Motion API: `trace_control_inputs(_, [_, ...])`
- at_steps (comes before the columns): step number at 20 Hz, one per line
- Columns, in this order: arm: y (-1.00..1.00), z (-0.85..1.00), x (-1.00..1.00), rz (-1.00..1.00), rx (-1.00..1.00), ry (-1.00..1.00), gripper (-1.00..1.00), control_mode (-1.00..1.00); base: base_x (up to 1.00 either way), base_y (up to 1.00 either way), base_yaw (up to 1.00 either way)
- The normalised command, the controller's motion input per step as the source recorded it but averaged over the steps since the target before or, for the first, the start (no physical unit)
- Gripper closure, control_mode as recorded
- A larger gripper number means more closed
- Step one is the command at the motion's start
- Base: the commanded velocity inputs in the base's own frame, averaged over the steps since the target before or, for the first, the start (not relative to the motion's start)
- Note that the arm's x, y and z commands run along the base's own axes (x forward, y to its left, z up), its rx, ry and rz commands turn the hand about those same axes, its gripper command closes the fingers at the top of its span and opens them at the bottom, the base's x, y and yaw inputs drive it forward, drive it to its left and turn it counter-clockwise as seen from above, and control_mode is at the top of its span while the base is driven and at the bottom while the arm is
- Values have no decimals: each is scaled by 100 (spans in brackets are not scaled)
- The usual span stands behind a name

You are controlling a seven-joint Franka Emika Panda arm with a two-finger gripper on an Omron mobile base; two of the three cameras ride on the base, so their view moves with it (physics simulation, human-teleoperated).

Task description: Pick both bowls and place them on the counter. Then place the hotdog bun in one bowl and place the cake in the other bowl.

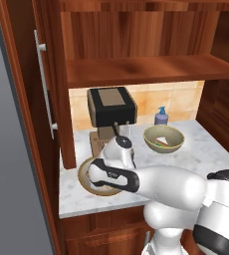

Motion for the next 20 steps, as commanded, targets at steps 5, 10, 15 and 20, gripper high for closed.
trace_control_inputs(5, [3, 0, 18, 5, -3, -3, 100, -100, 0, 0, 0])
trace_control_inputs(10, [10, -10, 10, 4, 0, 0, -100, -100, 0, 0, 0])
trace_control_inputs(15, [1, -16, 0, 6, 0, 0, -100, -100, 0, 0, 0])
trace_control_inputs(20, [0, -6, 0, 6, 0, 0, -100, -100, 0, 0, 0])
